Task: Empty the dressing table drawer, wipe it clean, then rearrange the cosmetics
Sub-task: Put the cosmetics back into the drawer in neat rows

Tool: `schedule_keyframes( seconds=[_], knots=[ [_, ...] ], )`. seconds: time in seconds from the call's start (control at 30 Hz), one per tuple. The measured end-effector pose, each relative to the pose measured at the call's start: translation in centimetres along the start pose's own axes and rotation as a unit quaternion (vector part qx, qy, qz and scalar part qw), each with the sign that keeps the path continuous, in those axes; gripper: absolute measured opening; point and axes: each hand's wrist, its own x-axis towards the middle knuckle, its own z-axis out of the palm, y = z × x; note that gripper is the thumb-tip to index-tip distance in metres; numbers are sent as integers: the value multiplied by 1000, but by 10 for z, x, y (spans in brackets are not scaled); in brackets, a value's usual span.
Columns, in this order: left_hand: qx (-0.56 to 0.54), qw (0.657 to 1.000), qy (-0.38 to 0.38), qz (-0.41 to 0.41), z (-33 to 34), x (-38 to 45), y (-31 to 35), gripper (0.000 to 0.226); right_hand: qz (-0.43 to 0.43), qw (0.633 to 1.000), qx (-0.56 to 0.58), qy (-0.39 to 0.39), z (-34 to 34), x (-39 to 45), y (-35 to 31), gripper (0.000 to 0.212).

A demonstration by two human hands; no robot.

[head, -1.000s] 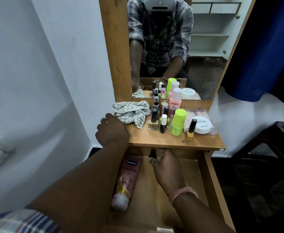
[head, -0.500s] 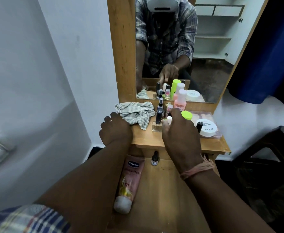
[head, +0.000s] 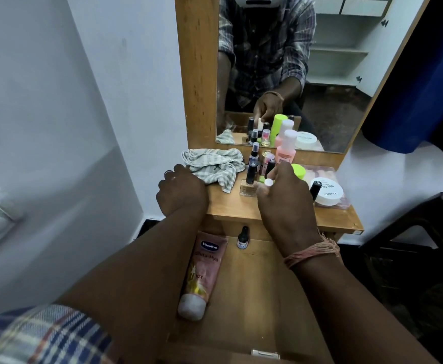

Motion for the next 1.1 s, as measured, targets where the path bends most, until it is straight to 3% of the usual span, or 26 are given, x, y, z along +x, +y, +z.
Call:
schedule_keyframes(
  seconds=[0.2,0.27,0.37,0.47,0.77,1.1],
  knots=[
    [-5,1000,-11,-13,-1,1,1,29,27,994,106,-15,-14,-24,-3,18],
    [-10,1000,-12,-17,-1,2,1,29,53,987,133,-76,-17,-38,-2,19],
    [-12,1000,-14,-24,-1,2,1,28,102,969,83,-208,3,-54,13,16],
    [-10,1000,-12,-23,-1,1,1,27,98,959,35,-263,27,-66,29,11],
    [-8,1000,-9,-28,-2,1,2,28,66,968,50,-239,44,-72,39,12],
    [-2,999,-15,-31,-2,2,2,28,113,957,136,-229,53,-74,44,12]
  ],
)
